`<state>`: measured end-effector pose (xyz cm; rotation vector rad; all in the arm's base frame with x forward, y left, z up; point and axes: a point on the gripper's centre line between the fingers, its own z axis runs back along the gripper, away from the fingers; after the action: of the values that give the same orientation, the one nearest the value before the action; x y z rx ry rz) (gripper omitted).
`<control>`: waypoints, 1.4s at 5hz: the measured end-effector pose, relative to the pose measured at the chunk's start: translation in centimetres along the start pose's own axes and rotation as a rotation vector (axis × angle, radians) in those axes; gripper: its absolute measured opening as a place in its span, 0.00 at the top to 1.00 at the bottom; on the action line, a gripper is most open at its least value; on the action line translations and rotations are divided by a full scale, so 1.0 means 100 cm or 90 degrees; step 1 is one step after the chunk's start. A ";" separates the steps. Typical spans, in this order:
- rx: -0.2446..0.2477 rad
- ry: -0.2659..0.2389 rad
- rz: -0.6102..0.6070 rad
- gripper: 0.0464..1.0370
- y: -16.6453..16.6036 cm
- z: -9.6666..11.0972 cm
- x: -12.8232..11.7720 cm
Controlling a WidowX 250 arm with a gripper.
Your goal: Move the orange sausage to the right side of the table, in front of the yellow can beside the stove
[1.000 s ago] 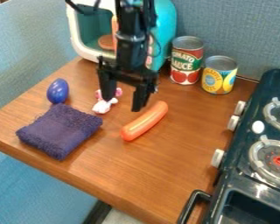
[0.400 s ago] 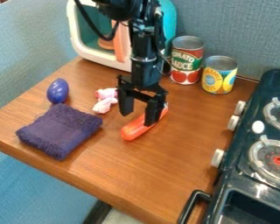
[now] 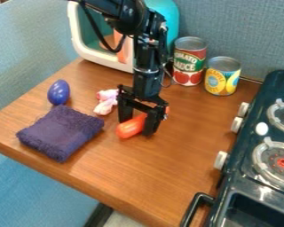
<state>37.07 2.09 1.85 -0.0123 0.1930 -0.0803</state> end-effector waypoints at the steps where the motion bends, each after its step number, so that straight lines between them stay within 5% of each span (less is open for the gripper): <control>1: 0.009 -0.004 0.022 0.35 0.002 0.000 0.003; 2: 0.004 -0.019 0.047 0.48 0.001 0.001 0.002; 3: -0.020 -0.008 0.054 0.48 -0.010 0.003 0.000; 6: 0.014 -0.043 0.000 0.48 -0.085 0.044 0.021; 7: -0.005 -0.014 0.002 0.48 -0.092 0.029 0.031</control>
<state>39.97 -7.30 4.29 -0.0214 0.1711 -0.0760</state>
